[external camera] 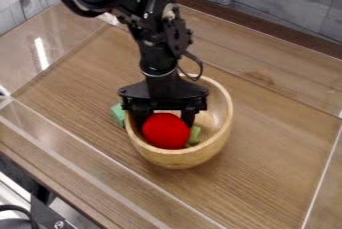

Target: Move the red fruit to the left

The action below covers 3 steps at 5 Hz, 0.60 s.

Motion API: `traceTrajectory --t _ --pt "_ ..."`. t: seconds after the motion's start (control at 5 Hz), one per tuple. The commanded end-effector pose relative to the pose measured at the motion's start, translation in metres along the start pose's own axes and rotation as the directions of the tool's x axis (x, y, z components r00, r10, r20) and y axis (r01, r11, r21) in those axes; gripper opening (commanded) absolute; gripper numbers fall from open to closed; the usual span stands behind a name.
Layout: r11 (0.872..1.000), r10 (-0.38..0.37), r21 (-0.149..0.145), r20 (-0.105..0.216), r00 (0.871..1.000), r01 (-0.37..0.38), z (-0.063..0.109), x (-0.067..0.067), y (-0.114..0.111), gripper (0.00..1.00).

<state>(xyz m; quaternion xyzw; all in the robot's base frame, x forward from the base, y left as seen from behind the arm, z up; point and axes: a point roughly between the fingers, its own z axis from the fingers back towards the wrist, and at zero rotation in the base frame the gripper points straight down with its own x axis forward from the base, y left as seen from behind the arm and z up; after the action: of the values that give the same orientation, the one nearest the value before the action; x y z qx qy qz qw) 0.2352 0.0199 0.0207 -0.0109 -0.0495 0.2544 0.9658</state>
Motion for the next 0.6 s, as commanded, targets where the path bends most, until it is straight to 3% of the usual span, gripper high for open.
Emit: traceTrajectory --t 0.0,0.2,0.4 --pt "1.000 -0.019 0.021 -0.039 0.999 0.020 -0.0086 -0.0087 0.0120 0.00" --pt "0.998 -0.064 0.017 -0.044 0.997 0.065 -0.0100 -0.0129 0.0103 0.00" --pt "0.999 -0.044 0.019 -0.046 0.998 0.045 -0.0078 -0.0156 0.0076 0.00"
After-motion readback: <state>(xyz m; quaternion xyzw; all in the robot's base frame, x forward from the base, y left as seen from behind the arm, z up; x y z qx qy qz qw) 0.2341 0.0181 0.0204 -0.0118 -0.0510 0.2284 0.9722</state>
